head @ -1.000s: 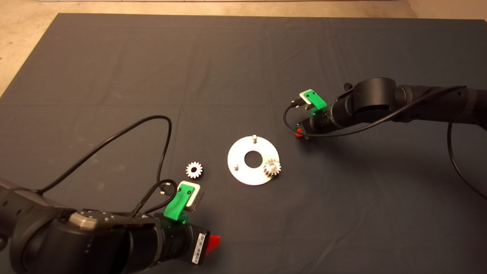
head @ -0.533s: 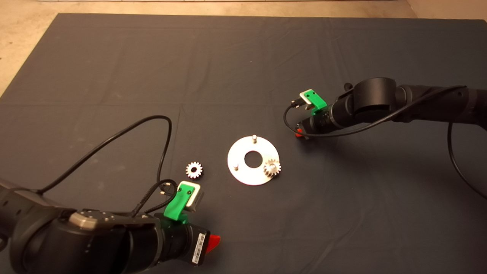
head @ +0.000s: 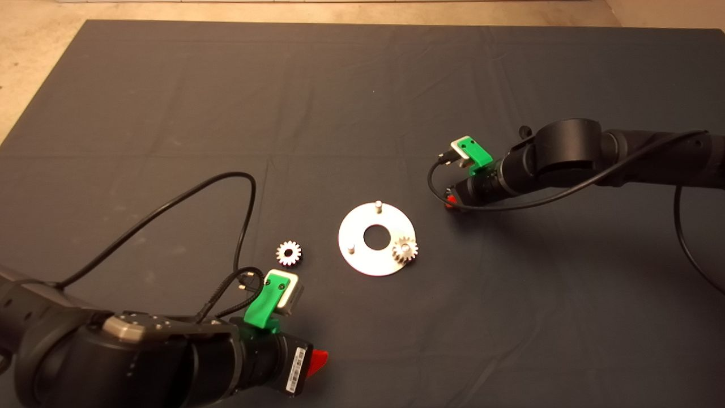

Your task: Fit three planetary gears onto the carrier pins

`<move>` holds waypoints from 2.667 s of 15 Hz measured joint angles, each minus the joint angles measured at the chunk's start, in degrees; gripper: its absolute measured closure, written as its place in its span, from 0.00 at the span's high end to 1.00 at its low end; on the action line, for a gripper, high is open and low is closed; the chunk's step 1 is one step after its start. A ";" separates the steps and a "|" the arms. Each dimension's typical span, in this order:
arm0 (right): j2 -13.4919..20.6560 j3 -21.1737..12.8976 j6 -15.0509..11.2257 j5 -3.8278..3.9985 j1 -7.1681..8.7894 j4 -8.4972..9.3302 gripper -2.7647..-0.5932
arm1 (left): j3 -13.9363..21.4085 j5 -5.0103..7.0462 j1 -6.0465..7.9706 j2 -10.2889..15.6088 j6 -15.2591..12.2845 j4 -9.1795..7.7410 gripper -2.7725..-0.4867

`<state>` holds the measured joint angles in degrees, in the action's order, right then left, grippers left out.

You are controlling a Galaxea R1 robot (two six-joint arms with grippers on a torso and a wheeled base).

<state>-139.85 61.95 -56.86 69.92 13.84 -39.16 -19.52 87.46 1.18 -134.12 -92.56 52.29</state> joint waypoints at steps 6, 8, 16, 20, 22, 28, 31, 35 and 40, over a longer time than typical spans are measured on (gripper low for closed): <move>0.33 -4.65 0.00 0.53 1.75 0.11 0.15 | 0.00 0.02 0.00 0.00 0.01 0.00 0.63; 0.46 -7.52 -0.06 0.55 4.07 0.16 0.15 | 0.00 0.05 -0.02 0.02 0.00 0.00 0.63; -3.51 -10.06 -0.20 0.79 9.01 4.29 0.15 | 0.00 0.00 0.00 -0.02 0.00 0.00 0.63; -8.65 -10.17 -0.20 2.25 9.01 6.00 0.15 | 0.00 0.02 -0.02 -0.01 0.00 0.00 0.63; -9.22 -10.02 -0.21 2.67 9.03 6.22 0.15 | 0.00 0.02 0.00 0.00 0.00 -0.01 0.63; -13.93 -8.40 -0.20 9.29 9.01 7.26 0.15 | 0.00 0.02 0.30 -0.13 0.00 0.02 0.63; -13.62 -7.96 -0.17 9.66 8.98 7.30 0.15 | 0.00 0.00 1.10 -0.15 0.00 0.02 0.63; -13.68 -6.28 -0.13 9.65 8.85 7.33 0.15 | 0.00 0.02 1.71 -0.46 0.00 0.00 0.63; -15.77 -3.68 -0.15 9.51 8.47 7.35 0.15 | 0.00 0.02 1.90 -0.78 0.00 0.02 0.63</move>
<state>-155.63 58.27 -57.00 79.43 22.31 -31.81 -19.52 87.48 3.08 -134.90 -92.56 52.31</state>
